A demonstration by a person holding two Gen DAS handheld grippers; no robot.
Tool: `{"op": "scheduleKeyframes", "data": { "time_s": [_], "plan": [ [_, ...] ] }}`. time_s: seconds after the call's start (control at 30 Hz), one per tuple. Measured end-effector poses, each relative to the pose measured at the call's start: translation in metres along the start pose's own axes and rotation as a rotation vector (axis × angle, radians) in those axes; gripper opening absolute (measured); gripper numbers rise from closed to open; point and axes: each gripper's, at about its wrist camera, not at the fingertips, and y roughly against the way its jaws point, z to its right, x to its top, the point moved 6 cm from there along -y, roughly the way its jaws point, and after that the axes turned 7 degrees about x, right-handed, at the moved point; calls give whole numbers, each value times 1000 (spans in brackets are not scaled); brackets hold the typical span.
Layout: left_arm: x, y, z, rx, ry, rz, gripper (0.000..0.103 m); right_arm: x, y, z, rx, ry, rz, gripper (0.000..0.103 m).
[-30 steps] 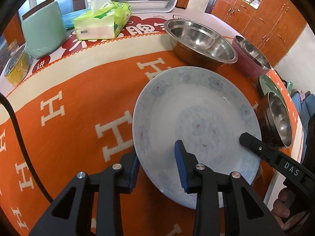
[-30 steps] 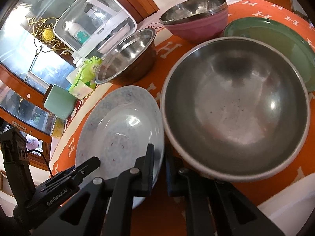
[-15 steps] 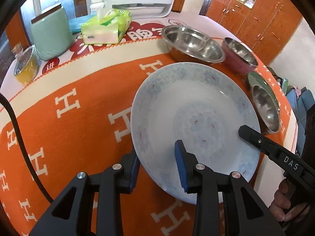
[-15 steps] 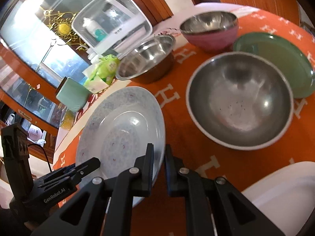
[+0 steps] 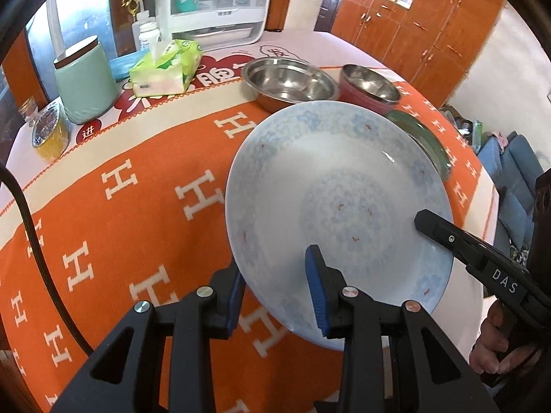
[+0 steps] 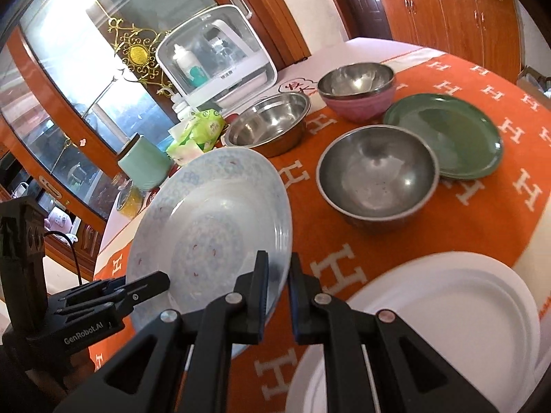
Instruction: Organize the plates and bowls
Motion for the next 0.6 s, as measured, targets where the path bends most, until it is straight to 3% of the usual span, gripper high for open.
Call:
{"op": "scheduleKeyframes", "data": {
  "time_s": [0.6],
  "plan": [
    [-40, 47, 55, -63, -126, 30, 32, -36, 80, 12, -62, 51, 82, 11]
  ]
}}
